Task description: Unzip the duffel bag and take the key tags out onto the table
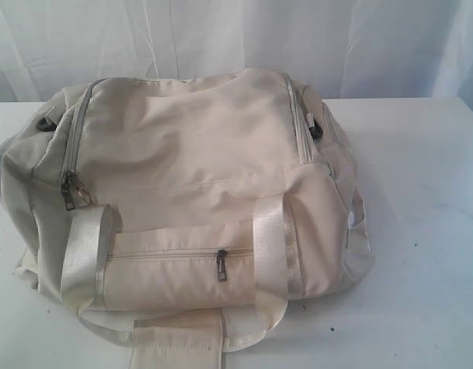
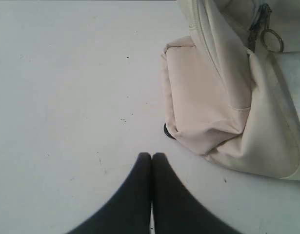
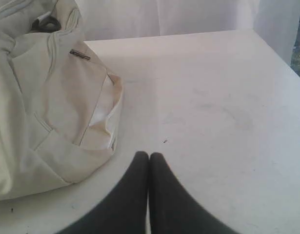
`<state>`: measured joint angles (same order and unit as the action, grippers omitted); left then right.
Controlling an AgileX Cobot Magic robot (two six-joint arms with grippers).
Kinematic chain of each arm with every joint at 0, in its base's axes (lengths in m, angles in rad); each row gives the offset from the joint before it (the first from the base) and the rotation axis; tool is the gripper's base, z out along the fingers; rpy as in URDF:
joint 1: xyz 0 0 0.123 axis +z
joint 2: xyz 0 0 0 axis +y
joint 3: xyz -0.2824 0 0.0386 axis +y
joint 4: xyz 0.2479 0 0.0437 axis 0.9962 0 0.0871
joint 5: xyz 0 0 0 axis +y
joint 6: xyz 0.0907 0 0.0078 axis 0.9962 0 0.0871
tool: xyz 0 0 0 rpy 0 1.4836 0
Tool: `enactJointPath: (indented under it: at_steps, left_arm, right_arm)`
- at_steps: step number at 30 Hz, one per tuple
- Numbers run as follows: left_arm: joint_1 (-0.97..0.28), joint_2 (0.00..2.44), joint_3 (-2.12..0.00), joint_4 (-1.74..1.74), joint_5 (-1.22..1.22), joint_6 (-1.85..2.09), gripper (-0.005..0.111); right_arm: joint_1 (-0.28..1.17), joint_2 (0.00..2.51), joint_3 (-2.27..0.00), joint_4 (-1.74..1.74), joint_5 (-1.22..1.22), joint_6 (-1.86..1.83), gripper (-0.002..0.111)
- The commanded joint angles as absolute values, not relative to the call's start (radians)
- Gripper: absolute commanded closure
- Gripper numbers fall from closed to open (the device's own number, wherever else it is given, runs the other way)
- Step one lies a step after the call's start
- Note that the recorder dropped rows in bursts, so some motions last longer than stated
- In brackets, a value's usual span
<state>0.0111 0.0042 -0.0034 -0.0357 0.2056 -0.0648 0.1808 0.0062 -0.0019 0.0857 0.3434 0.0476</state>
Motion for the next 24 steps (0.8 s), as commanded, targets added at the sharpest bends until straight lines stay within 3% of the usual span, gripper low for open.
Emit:
enactJointPath:
  at_steps: [1, 10, 14, 24]
  left_arm:
    - [0.006, 0.0, 0.0, -0.045, 0.202, -0.062, 0.107]
    - [0.006, 0.0, 0.0, -0.045, 0.202, -0.062, 0.107]
    - [0.006, 0.0, 0.0, -0.045, 0.202, -0.062, 0.107]
    - [0.01, 0.0, 0.0, -0.045, 0.202, -0.062, 0.107]
  right_arm:
    - [0.178, 0.0, 0.0, 0.077, 0.335, 0.033, 0.108]
    - [0.178, 0.0, 0.0, 0.077, 0.273, 0.033, 0.108]
    - [0.178, 0.0, 0.0, 0.077, 0.07, 0.033, 0.108]
    - [0.178, 0.0, 0.0, 0.082, -0.12, 0.122, 0.108]
